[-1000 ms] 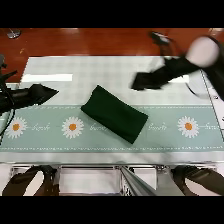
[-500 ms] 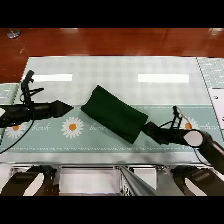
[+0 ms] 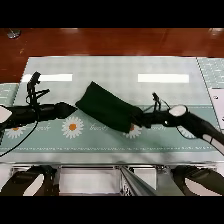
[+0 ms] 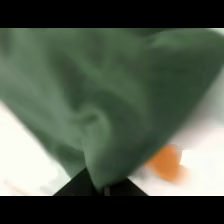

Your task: Fold the shirts.

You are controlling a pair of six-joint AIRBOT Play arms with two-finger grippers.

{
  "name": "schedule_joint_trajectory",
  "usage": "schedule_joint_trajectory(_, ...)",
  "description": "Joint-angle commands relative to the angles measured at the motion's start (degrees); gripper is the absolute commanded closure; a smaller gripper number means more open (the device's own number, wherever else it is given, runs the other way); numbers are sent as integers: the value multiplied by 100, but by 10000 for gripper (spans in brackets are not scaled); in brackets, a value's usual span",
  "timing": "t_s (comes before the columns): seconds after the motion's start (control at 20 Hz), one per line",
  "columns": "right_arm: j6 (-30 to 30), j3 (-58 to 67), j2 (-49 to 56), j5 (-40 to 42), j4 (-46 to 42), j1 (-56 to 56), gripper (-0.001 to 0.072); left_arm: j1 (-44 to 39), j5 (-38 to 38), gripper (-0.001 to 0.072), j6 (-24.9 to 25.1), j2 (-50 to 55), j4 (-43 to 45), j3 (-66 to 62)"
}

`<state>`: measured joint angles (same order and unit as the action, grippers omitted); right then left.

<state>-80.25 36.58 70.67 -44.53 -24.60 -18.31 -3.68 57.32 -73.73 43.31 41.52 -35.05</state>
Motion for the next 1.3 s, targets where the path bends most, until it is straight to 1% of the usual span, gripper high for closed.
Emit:
schedule_joint_trajectory(0.0, 52, 2002, 356, -815, -780, 0, 684, -17, -33, 676, 2, 24, 4, 4)
schedule_joint_trajectory(0.05, -393, 2695, 363, -992, -1351, 7, 684, -17, -33, 677, 2, 35, 2, 4)
schedule_joint_trajectory(0.25, -1281, 5302, 695, -2481, -3305, 363, 684, -17, -31, 676, 2, 68, 2, 4)
schedule_joint_trajectory(0.35, -1469, 5925, 748, -3023, -3711, 730, 684, -17, -28, 676, 2, 70, 2, 4)
schedule_joint_trajectory(0.5, -1499, 6446, 732, -3978, -3755, 1513, 684, -17, -35, 676, 4, 72, 2, 4)
schedule_joint_trajectory(0.55, -1403, 6513, 686, -4288, -3759, 1825, 683, -17, -28, 676, 7, 72, 7, 4)
schedule_joint_trajectory(0.65, -1399, 6513, 505, -4693, -3943, 2444, 684, -17, -11, 676, 7, 72, 7, 4)
schedule_joint_trajectory(0.8, -1631, 6500, 157, -5060, -4597, 3316, 684, -17, -13, 676, 4, 72, 4, 4)
schedule_joint_trajectory(0.9, -1672, 6203, -168, -5254, -4929, 3928, 684, -17, -13, 676, 4, 72, 4, 4)
schedule_joint_trajectory(1.0, -1674, 5431, -612, -5386, -5348, 4575, 684, -17, -13, 676, 4, 72, 4, 4)
schedule_joint_trajectory(1.1, -1698, 4374, -1172, -5344, -5853, 5283, 684, -17, -13, 676, 4, 72, 4, 4)
schedule_joint_trajectory(1.25, -2041, 2702, -2111, -5040, -6828, 6441, 684, -17, -15, 676, 4, 72, 4, 4)
